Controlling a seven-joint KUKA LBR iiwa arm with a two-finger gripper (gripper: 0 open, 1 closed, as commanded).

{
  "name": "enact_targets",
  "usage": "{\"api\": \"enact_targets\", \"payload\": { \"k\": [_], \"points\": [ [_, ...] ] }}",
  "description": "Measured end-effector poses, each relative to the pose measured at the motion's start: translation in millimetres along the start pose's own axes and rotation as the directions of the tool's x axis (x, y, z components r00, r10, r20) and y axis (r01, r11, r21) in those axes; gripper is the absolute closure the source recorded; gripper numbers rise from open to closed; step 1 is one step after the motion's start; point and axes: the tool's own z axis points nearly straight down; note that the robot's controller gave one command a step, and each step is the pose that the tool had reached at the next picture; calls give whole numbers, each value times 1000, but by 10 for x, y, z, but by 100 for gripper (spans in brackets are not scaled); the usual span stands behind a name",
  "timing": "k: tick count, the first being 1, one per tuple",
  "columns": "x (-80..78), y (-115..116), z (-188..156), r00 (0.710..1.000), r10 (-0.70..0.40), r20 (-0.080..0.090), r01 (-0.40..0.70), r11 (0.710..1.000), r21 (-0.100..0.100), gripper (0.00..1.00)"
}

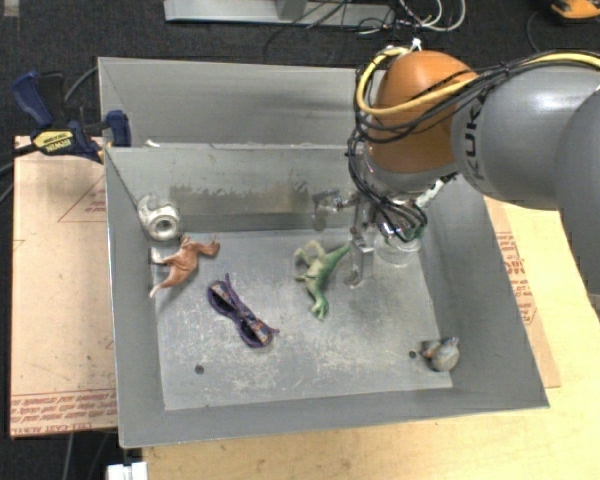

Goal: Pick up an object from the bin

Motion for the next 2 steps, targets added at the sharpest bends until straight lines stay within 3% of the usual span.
{"api": "enact_targets", "payload": {
  "k": [1,2],
  "points": [
    [104,135,478,990,141,13,-141,990,2,0],
    [33,126,476,995,104,5,-104,995,0,100]
  ]
}}
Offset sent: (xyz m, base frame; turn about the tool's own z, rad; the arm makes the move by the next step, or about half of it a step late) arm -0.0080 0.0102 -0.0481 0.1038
